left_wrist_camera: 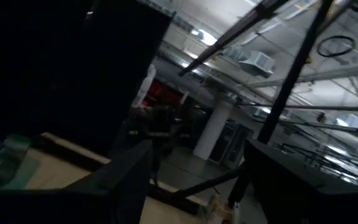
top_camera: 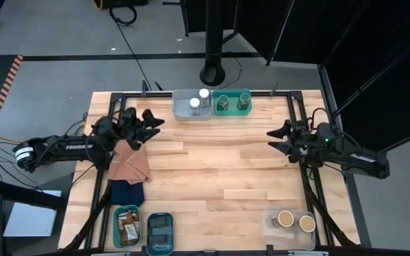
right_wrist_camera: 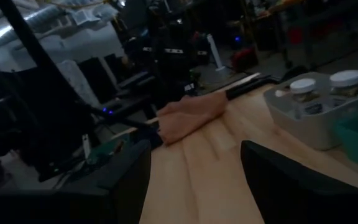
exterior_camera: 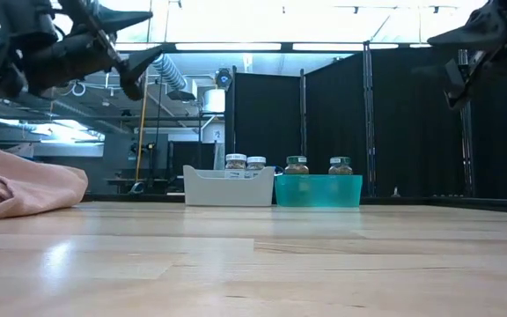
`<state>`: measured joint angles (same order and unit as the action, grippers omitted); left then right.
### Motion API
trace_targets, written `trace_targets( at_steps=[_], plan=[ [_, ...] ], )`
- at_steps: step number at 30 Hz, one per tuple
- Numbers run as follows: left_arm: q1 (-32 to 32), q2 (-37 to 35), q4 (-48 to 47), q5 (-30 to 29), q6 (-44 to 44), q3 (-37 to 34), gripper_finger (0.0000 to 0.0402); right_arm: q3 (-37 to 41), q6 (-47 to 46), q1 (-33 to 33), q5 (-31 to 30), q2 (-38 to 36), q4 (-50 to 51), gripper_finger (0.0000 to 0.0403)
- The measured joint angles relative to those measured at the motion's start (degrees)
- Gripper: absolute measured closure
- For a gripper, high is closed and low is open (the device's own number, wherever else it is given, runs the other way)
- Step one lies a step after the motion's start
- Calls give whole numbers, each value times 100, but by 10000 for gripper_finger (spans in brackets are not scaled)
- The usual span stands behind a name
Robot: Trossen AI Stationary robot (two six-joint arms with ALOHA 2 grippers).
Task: Sort spices by type
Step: Return to Home Position
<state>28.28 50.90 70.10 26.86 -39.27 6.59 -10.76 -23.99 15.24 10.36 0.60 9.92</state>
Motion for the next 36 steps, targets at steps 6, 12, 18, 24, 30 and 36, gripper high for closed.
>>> trace_targets(
  at_steps=[6, 12, 18, 24, 30, 36],
  plan=[
    [-160, 10, 645, -693, 149, -610, 144, 457, 127, -322, -484, -2, -536, 146],
    [-272, 10, 650, -596, 213, -614, 144, 1037, 4, -422, -887, 1, -1142, 148],
    [-421, 10, 458, -920, 582, -614, 144, 1044, 388, -422, -1225, 61, -1121, 146],
    [-464, 12, 245, -1248, 533, -616, 144, 1044, 712, -422, -1214, 158, -1117, 148],
    [-464, 12, 207, -1177, 308, -618, 144, 1044, 721, -422, -1205, 170, -1114, 147],
    [-462, 10, 208, -1170, 306, -618, 144, 1044, 722, -422, -1203, 170, -1115, 148]
  ],
)
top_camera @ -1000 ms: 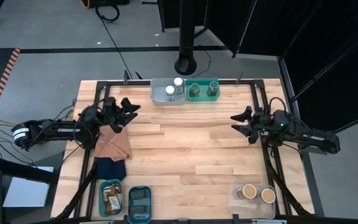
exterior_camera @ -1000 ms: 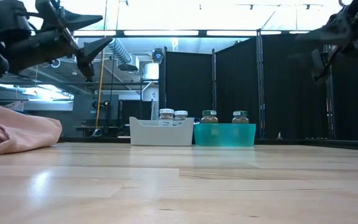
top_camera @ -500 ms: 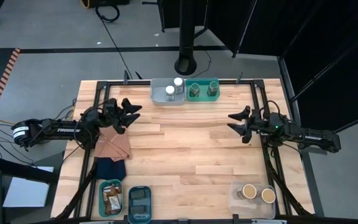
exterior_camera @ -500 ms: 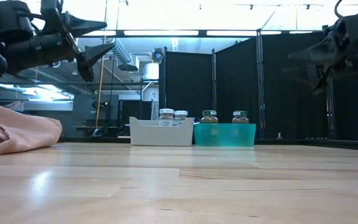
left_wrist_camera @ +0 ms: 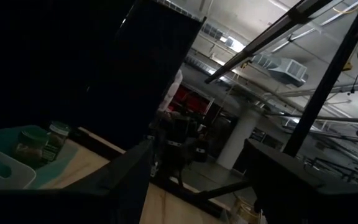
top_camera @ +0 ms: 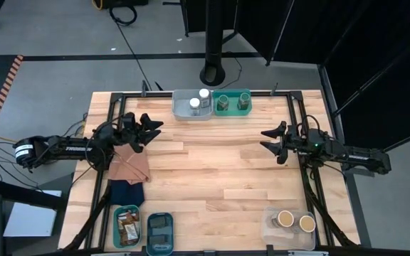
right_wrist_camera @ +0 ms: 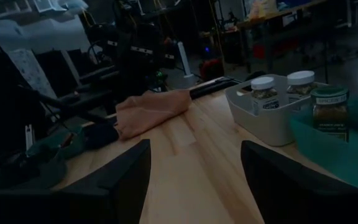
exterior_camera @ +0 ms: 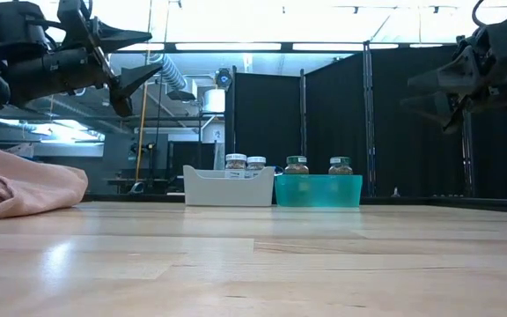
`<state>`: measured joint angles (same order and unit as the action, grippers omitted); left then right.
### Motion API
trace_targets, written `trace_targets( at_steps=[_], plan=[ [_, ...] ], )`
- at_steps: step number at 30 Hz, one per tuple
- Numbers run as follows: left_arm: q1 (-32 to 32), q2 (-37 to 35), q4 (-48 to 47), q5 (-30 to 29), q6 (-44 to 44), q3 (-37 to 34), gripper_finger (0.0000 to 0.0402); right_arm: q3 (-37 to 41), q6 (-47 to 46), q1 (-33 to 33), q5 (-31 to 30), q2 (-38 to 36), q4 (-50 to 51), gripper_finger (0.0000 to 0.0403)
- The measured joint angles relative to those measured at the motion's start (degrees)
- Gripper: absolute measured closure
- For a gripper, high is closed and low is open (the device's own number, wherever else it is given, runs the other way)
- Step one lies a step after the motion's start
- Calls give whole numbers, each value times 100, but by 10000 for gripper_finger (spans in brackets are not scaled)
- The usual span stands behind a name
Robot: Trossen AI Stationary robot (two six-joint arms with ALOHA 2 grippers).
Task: Sort spices by type
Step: Return to Home Position
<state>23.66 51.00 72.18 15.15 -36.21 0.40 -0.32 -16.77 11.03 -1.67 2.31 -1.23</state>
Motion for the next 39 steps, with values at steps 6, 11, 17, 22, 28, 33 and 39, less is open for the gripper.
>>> trace_targets(
  at_steps=[6, 11, 17, 22, 28, 33, 39],
  plan=[
    [-44, -139, -286, -4, -3, 0, 144, -2, 0, 0, 0, 0, 0, 148],
    [-173, -1366, -1169, 22, -6, 0, 144, -2, -1, 0, 2, 0, 0, 147],
    [-308, -2632, -1423, 14, -6, -2, 144, -2, -1, 0, 2, 0, -23, 148],
    [-465, -3363, -1414, 16, -6, -2, 144, -2, -1, 0, 2, 0, -34, 146],
    [-734, -3839, -1423, 14, -6, -2, 144, -2, -1, 0, 2, 0, -36, 148],
    [-955, -4034, -1425, 14, -6, -4, 144, -2, -1, 0, 2, 0, -38, 146],
    [-999, -4063, -1434, 14, -6, -4, 144, -4, -1, 0, 2, 0, -39, 148]
  ],
)
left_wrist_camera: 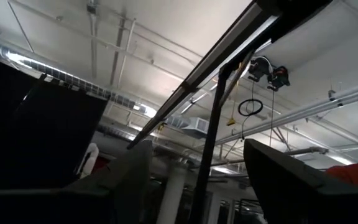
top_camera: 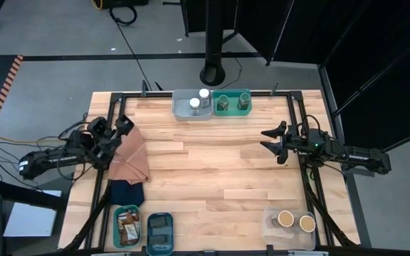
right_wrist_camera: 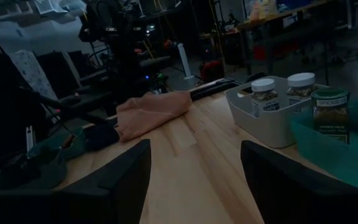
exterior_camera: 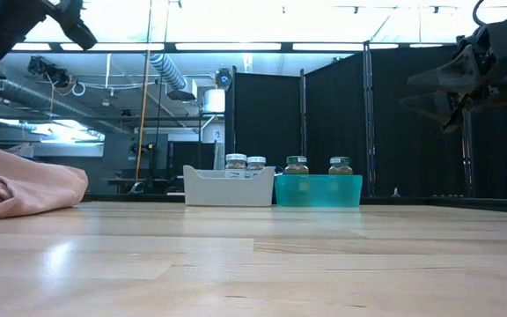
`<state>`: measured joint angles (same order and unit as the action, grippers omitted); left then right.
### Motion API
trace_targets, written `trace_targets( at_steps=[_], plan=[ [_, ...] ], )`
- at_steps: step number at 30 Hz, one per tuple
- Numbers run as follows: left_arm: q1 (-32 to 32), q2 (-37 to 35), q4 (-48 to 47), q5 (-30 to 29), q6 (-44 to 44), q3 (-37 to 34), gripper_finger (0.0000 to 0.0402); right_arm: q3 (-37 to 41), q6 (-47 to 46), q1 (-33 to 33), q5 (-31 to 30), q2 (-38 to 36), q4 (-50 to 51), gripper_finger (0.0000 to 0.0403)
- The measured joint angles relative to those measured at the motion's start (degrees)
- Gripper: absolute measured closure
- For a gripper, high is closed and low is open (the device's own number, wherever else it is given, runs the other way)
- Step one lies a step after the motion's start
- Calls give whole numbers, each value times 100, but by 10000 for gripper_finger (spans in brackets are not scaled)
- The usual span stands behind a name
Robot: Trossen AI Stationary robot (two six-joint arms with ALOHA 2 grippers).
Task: Sort spices by type
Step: Return to Home Position
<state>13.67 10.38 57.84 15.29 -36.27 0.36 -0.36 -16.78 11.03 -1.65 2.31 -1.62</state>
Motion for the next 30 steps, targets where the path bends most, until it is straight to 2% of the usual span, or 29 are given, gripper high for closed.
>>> trace_targets(
  at_steps=[2, 4, 7, 9, 10, 12, 14, 16, 24, 30],
  plan=[
    [2, -75, -40, 36, 0, 0, 144, 0, 0, 0, 0, 0, 1, 148],
    [2, -246, -207, 317, 231, 0, 144, 0, -1, 0, 0, 0, 1, 147],
    [-7, -637, -879, 1370, 2019, 0, 144, 0, 0, 0, 0, 0, 0, 147],
    [-84, -846, -1539, 1562, 2999, 0, 144, 0, 0, 0, 0, 0, -1, 148],
    [-144, -912, -1820, 1380, 3348, 0, 144, 0, 0, 0, 0, 0, -1, 148],
    [-310, -1000, -2321, 624, 3718, 0, 144, 0, 0, 0, 0, 0, -1, 148],
    [-555, -1028, -2744, -372, 3796, 0, 144, 0, 0, 0, 0, 0, 1, 147],
    [-818, -1028, -3044, -1057, 3772, 0, 144, 0, -2, 0, 0, 0, -1, 147],
    [-1797, -1039, -4032, -1166, 4460, 0, 144, 0, 0, 0, 1, 0, -1, 146],
    [-2098, -1039, -4425, -1430, 4524, 0, 144, -2, 0, 2, 0, 0, 1, 148]
  ],
)
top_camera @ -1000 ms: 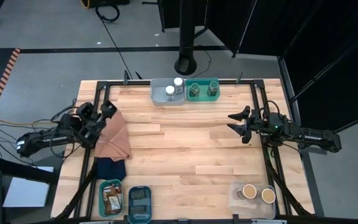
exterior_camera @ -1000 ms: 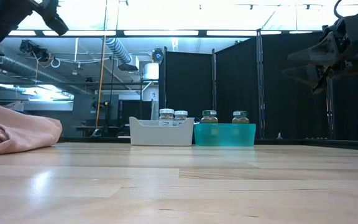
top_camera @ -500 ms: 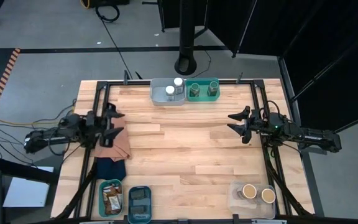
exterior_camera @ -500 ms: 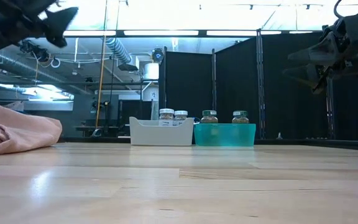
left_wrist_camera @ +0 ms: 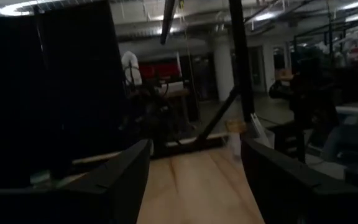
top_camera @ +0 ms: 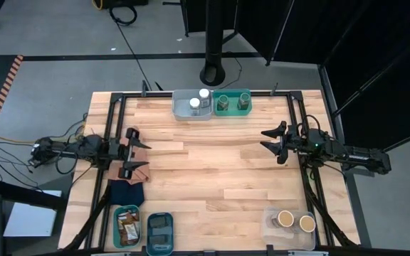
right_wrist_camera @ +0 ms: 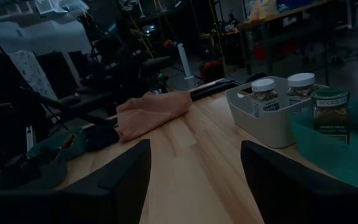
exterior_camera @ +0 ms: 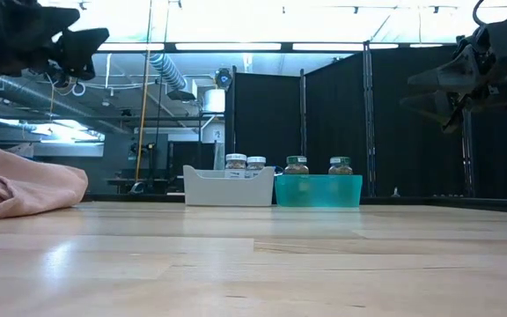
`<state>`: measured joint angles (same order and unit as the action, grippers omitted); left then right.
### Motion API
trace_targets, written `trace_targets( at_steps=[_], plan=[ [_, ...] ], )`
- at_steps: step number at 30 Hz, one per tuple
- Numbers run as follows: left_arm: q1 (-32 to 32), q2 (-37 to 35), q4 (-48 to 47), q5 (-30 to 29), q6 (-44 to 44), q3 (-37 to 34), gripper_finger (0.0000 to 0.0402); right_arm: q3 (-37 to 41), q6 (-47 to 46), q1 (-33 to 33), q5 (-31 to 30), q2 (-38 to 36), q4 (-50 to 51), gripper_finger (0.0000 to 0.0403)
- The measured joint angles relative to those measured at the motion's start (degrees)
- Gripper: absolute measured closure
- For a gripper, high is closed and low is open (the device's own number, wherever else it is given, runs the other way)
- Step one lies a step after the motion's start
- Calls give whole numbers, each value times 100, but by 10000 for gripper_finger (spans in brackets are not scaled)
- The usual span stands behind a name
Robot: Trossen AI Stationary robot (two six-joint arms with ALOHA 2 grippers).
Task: Sort spices by type
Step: Return to Home Position
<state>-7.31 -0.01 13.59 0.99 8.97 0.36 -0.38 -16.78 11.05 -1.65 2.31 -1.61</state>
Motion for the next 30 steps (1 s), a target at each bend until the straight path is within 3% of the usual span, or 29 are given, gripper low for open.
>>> trace_targets(
  at_steps=[11, 20, 30],
  plan=[
    [39, 0, -497, -46, 1, 0, 144, 2, -1, -2, 2, 0, -1, 148],
    [427, 0, -1209, 176, -13, 0, 144, 0, -2, -2, 2, 0, 0, 148],
    [485, 0, -1279, 48, -312, 0, 144, 0, -2, -2, 1, 0, -1, 148]
  ],
)
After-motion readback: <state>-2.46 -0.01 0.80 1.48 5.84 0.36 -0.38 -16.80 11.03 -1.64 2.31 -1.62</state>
